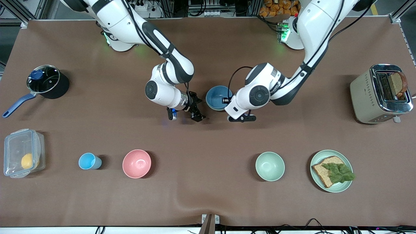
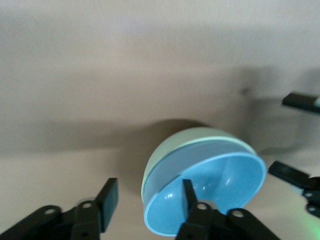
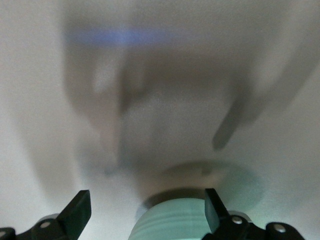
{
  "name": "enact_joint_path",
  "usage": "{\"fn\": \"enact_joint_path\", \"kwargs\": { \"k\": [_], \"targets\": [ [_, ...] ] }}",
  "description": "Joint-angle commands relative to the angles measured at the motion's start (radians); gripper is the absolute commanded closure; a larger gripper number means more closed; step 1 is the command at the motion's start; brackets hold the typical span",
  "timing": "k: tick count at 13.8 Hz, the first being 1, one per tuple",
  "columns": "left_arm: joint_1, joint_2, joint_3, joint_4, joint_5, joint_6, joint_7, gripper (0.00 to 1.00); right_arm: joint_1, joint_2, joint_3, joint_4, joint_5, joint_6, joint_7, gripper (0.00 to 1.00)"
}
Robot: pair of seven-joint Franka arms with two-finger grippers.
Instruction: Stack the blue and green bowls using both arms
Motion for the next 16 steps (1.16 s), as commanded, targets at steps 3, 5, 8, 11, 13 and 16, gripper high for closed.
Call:
{"fn": "enact_joint_path", "kwargs": {
  "k": [3,5,8,11,13,16],
  "targets": [
    [0.073,-0.036,0.005,0.139,0.121,-0.138,-0.035,0.00,-0.019,-0.033,0.005,-0.005,0.024,-0.039,-0.022,0.00],
    [0.109,-0.039,0.012,0.206,0.144,-0.181,-0.035,0.00,-0.062,-0.065,-0.002,-0.001,0.006,-0.125,-0.032,0.00],
    [0.136,-0.100,0.012,0.234,0.260,-0.258,-0.031,0.00,-0.159,-0.112,-0.002,0.002,-0.037,-0.272,-0.072,0.00],
    [0.219,-0.171,0.009,0.236,0.336,-0.289,0.023,0.00,-0.243,-0.137,-0.002,0.005,-0.149,-0.370,-0.072,0.00],
    [0.288,-0.225,-0.001,0.236,0.325,-0.324,0.095,0.00,-0.304,-0.143,-0.002,0.046,-0.224,-0.493,-0.072,0.00],
    [0.261,-0.359,0.132,0.223,0.228,-0.431,0.280,0.00,-0.357,-0.145,-0.002,0.070,-0.370,-0.573,-0.090,0.00]
  ]
}}
